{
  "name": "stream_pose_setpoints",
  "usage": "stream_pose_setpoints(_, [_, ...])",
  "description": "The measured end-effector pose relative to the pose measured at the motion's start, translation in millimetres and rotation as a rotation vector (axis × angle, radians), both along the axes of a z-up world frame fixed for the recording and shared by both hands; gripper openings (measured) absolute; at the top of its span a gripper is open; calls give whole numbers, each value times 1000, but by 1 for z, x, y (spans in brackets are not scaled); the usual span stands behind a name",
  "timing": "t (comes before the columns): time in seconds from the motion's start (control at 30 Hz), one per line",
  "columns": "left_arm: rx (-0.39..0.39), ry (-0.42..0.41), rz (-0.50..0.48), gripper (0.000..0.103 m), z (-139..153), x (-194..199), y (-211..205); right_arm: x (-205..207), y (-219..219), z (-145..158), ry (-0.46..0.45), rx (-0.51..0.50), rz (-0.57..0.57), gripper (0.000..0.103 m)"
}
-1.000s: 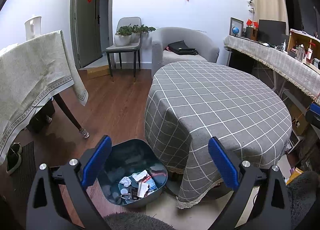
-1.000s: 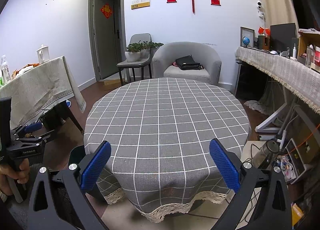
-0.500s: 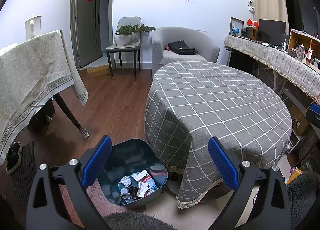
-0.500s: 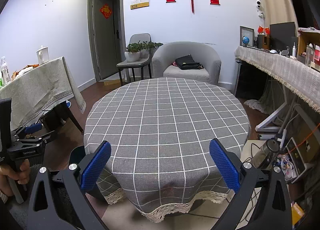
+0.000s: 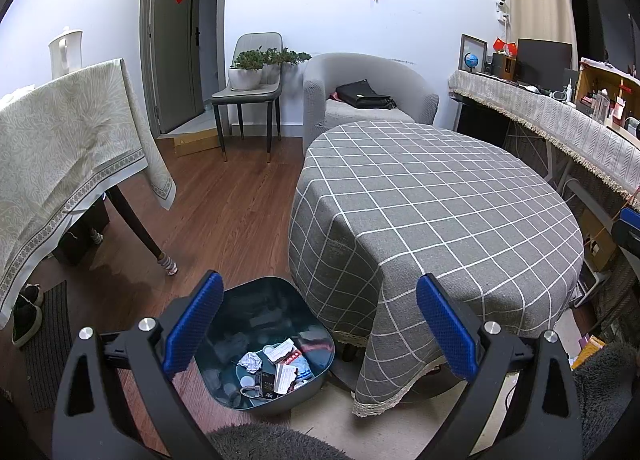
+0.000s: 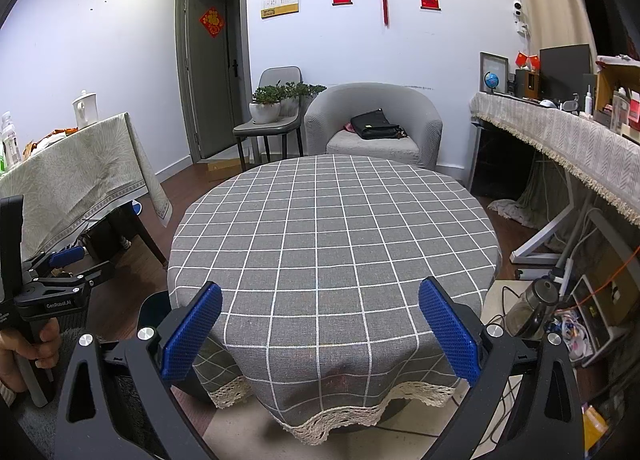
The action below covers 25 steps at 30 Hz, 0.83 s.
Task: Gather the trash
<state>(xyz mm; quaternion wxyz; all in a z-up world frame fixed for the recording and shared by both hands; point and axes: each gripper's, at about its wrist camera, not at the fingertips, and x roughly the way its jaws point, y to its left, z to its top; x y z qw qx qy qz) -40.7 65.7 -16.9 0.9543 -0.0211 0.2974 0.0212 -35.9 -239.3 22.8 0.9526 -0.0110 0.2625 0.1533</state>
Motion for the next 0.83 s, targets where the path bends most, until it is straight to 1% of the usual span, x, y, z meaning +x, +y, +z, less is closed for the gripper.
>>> stream_pose_setpoints(0.83, [7, 12, 2, 99, -6, 1, -2, 1, -1, 0, 2, 2, -1, 99])
